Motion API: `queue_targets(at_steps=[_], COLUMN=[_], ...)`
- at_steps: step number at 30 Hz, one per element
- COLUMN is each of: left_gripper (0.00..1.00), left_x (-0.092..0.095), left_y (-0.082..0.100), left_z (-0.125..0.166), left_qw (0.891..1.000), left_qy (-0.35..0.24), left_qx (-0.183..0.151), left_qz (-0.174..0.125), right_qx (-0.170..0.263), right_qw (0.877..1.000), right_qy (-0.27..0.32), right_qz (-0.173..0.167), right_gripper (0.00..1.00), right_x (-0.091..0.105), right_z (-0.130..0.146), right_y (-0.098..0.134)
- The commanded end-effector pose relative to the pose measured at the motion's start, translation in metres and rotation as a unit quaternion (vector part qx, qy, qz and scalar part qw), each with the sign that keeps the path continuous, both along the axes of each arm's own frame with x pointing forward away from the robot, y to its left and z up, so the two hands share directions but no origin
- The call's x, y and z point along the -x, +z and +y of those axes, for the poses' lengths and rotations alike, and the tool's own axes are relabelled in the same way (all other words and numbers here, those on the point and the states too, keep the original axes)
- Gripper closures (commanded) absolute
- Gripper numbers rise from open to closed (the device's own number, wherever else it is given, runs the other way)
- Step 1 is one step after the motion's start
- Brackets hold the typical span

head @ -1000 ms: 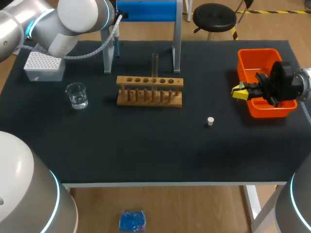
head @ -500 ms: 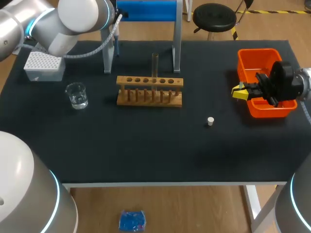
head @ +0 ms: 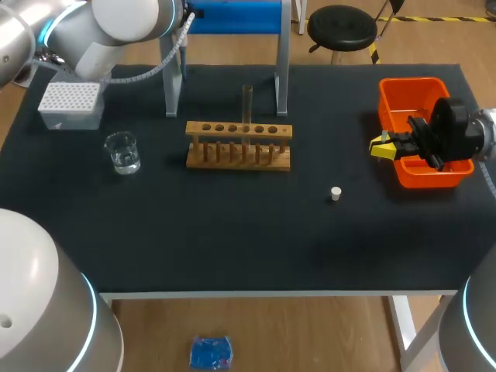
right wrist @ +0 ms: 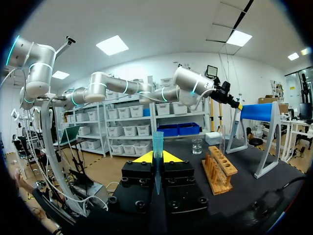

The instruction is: Invert the test tube, pick up the pipette, mount the tip to pipette, aspirate from beaker and dispense into the tube, eject the tip, return the pipette, and cap with the stopper.

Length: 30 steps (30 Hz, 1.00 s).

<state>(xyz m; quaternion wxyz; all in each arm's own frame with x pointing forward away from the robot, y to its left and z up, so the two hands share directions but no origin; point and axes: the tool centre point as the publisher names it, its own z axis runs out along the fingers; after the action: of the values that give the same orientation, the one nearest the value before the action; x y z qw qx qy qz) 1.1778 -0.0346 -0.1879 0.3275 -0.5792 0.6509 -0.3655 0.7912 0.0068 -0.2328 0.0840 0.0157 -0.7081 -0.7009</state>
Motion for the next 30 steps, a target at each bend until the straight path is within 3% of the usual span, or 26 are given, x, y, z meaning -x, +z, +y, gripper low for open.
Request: queue_targets(at_steps=[1,8,16,19,26,27,30], left_gripper=[1.0,1.0,1.0,1.0,1.0,1.0,1.0], left_x=[0.003,0.01,0.037,0.051,0.098,0.106,0.127], left_y=[0.008,0.019,0.04,0.048,0.074,0.078,0.085], left_z=[-0.001,-0.005,-0.01,-0.011,-0.012,-0.012,-0.014], left_qw=[1.0,1.0,0.997,0.995,0.992,0.99,0.986], left_qy=[0.003,-0.007,-0.07,-0.082,-0.125,-0.138,-0.162], left_qx=[-0.004,-0.007,0.001,-0.007,0.003,0.017,0.023], left_qz=[0.001,-0.001,0.019,0.053,0.033,0.024,0.029], right_qx=[0.001,0.001,0.001,0.001,0.001,0.001,0.001], right_qw=[1.0,1.0,1.0,1.0,1.0,1.0,1.0], right_qy=[0.001,0.001,0.001,0.001,0.001,0.001,0.001], right_qz=[0.0,0.0,0.0,0.0,0.0,0.0,0.0], right_gripper=[1.0,1.0,1.0,1.0,1.0,1.0,1.0], right_x=[0.001,0.001,0.001,0.001,0.001,0.001,0.001], right_z=[-0.001,-0.001,-0.001,-0.001,-0.001,-0.001,-0.001], right_y=[0.001,0.001,0.001,0.001,0.001,0.001,0.001])
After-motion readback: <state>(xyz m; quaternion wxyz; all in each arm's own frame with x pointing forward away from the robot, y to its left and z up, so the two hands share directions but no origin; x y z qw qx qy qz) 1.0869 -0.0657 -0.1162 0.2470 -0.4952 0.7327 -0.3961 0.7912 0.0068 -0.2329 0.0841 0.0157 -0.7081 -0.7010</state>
